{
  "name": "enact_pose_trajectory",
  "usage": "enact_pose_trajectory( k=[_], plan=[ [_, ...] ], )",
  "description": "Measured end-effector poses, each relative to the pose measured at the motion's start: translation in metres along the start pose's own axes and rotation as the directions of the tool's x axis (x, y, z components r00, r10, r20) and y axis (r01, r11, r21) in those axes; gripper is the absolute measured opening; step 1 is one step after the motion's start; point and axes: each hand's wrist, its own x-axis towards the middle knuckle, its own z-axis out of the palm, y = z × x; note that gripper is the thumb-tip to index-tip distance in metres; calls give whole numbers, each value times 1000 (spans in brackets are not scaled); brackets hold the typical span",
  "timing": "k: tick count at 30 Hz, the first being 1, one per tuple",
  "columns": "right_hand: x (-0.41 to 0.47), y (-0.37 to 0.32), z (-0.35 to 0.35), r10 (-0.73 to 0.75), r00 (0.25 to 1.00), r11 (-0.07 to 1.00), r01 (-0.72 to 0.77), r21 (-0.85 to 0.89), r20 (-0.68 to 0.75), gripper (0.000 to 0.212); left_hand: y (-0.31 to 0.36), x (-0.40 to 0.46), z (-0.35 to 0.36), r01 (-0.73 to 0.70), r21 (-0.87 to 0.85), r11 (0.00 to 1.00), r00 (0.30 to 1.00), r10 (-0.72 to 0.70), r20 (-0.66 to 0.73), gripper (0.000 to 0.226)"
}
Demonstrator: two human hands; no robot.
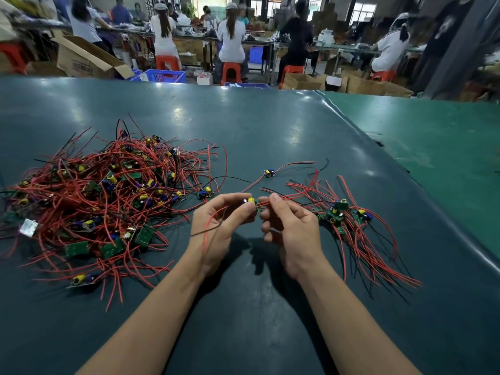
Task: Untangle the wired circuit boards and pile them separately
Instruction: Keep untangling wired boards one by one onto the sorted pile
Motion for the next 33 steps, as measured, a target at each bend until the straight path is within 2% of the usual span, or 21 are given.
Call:
enact_pose_trajectory(
  k=[4, 9, 12, 16, 22, 27, 33],
  plan=[
    [5, -4, -4, 28, 996, 993, -18, 119, -84, 21, 0, 1, 2, 16, -72, 997, 999, -19, -44, 27],
    [7, -7, -9, 146, 989, 925, -150, 350, 37, 30, -1, 1, 2, 36, -132, 991, 999, -39, -18, 19],
    [10, -7, -11, 137, 991, 935, -127, 332, -8, 29, -2, 1, 0, 40, -145, 989, 999, -39, 8, 18],
    [12, -8, -15, 100, 990, 947, -62, 315, -104, 28, -2, 2, 0, 30, -128, 991, 999, -34, -31, 21],
    [12, -12, -16, 146, 989, 882, -139, 451, 18, 44, -1, 3, 0, 48, -152, 987, 999, -49, -1, 20],
    [17, -13, -22, 135, 985, 902, -78, 424, -106, 32, 0, 3, -1, 59, -142, 988, 998, -63, -24, 23],
    [15, -16, -24, 162, 986, 857, -119, 501, -42, 48, -1, 2, -1, 80, -147, 986, 997, -78, 21, 20]
  ],
)
